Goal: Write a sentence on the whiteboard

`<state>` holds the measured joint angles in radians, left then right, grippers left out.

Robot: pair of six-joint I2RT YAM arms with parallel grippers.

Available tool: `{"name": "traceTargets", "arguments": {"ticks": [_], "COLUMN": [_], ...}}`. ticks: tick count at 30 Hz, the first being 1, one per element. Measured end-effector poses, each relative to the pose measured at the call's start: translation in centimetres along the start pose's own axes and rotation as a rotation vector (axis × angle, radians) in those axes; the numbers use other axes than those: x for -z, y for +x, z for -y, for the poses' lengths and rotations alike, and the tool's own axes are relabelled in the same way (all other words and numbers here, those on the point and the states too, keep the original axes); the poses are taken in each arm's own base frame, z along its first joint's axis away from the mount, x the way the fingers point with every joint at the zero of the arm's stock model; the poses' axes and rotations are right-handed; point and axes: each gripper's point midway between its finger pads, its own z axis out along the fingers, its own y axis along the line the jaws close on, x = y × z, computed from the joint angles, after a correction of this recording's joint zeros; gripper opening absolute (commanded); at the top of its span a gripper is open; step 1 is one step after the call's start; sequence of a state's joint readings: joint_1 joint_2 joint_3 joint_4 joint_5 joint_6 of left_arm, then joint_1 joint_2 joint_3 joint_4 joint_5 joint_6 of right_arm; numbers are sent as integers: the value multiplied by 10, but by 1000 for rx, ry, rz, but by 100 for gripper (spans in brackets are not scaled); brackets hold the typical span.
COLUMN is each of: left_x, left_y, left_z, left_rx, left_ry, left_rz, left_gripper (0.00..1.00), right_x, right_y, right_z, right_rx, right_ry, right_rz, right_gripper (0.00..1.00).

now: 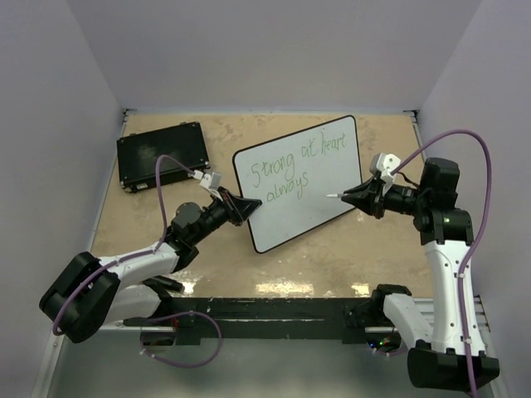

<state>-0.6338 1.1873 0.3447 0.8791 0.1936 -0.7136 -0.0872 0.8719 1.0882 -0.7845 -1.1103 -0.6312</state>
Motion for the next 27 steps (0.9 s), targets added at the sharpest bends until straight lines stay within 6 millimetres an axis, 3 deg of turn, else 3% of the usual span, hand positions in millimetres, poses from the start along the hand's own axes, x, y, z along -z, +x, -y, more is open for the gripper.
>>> {"name": "traceTargets", "arguments": {"ticks": [7, 20, 27], "left_x": [0, 14, 13], "left_y": [4, 18, 24], "left_z": [4, -2, 5], "left_rx": [0, 54, 59], "left_ry": [25, 12, 8], "left_rz": [-24, 2, 5], "left_gripper": [0, 0, 0], "right_x": [-6, -19, -26], "right_y": [24, 40, 38], "right_z": [7, 32, 41], "right_rx": [-24, -18, -5], "right_ry": [22, 70, 101], "right_rz": [-20, 7, 31], "right_gripper": [0, 0, 0]}}
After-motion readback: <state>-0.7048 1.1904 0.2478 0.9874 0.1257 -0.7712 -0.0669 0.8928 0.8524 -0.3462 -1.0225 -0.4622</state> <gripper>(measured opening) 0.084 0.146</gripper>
